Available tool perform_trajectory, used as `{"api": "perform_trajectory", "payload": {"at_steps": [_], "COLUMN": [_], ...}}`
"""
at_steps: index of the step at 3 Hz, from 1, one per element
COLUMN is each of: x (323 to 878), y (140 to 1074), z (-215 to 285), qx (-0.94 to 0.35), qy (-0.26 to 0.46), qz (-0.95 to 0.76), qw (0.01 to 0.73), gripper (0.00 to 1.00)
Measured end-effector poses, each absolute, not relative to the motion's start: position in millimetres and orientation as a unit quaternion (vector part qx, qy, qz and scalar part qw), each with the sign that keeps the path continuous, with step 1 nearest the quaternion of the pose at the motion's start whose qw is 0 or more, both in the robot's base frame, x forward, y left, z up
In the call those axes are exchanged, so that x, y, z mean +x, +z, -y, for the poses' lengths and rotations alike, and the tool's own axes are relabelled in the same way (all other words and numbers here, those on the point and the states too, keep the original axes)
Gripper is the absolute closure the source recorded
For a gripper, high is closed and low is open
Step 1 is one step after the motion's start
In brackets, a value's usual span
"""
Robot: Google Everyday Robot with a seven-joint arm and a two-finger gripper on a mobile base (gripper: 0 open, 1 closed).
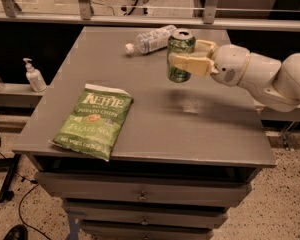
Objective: Place green can upright
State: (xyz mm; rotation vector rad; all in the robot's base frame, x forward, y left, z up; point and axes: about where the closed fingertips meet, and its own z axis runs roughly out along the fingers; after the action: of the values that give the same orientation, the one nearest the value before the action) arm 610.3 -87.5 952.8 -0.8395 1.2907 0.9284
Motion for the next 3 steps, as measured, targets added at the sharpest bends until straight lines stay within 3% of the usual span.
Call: {"api": "perform_trajectory", "payload": {"at_steps": [3], "x": [606.7], "y": [915.2], "z": [119.1], "qx": [-0.368], "qy": [0.381], "qz": [-0.546], "qw": [0.649], "gripper": [1.0]}}
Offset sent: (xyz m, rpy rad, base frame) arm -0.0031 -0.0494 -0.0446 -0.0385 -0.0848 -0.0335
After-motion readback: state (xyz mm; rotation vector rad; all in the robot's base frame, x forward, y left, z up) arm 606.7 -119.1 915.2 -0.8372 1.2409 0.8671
